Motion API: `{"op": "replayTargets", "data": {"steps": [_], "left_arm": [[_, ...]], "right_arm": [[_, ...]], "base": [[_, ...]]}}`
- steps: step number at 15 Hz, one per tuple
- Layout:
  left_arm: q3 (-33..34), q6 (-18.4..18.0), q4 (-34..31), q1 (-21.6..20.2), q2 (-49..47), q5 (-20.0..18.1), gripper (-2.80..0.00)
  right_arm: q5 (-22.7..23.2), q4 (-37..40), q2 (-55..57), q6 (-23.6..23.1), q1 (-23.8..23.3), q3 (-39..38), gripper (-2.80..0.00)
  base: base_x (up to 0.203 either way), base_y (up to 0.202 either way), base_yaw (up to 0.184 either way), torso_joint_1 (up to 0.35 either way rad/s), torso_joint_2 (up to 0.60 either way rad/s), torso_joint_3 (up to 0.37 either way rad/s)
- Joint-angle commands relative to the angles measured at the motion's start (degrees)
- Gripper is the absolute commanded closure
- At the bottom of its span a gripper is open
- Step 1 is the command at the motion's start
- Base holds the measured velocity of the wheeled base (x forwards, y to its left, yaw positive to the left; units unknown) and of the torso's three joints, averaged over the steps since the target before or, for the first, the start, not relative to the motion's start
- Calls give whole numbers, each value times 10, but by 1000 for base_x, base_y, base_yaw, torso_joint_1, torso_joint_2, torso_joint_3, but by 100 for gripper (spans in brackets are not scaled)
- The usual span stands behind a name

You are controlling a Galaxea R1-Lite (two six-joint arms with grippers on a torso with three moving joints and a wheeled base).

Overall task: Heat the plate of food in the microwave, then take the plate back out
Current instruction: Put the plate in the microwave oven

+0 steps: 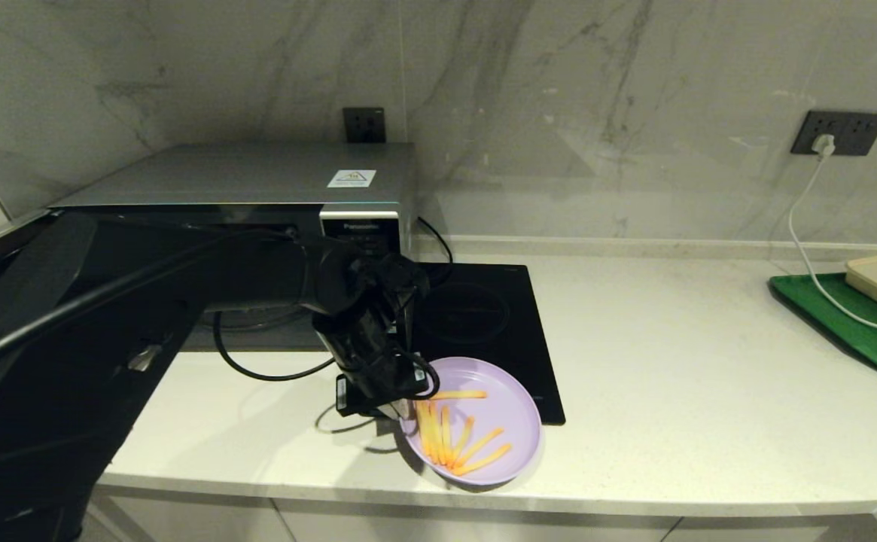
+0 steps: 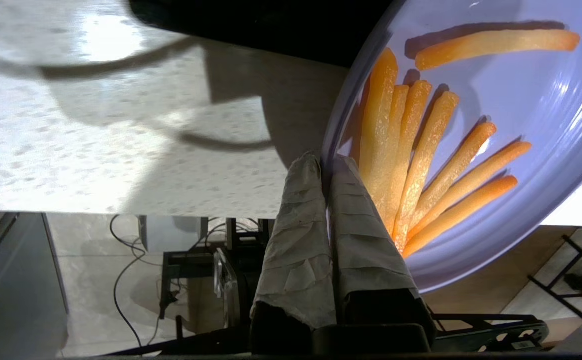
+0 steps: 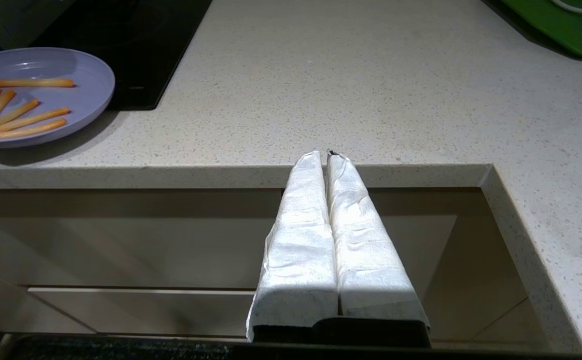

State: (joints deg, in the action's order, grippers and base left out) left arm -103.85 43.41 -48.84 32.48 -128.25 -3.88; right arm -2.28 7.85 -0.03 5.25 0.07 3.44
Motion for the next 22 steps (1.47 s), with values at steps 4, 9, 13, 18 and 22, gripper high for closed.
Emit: {"op": "replayTargets", "data": {"steps": [4,9,13,18,22], "left_arm": [[74,-11,9,-49,65,-66,0],[185,-39,71,-120,157,-121,0],[268,-77,88,-218,233,-183,0],[327,-142,92,-344,289,-216,0],[330,-172,92,-461,271,-229,0]], "right_arm": [[0,1,0,0,0,0,0],[0,1,0,0,0,0,0],[0,1,0,0,0,0,0],[0,1,0,0,0,0,0],[0,1,0,0,0,0,0]], "base": [[0,0,0,0,0,0],[0,0,0,0,0,0],[0,0,0,0,0,0],[0,0,0,0,0,0],[0,0,0,0,0,0]]}}
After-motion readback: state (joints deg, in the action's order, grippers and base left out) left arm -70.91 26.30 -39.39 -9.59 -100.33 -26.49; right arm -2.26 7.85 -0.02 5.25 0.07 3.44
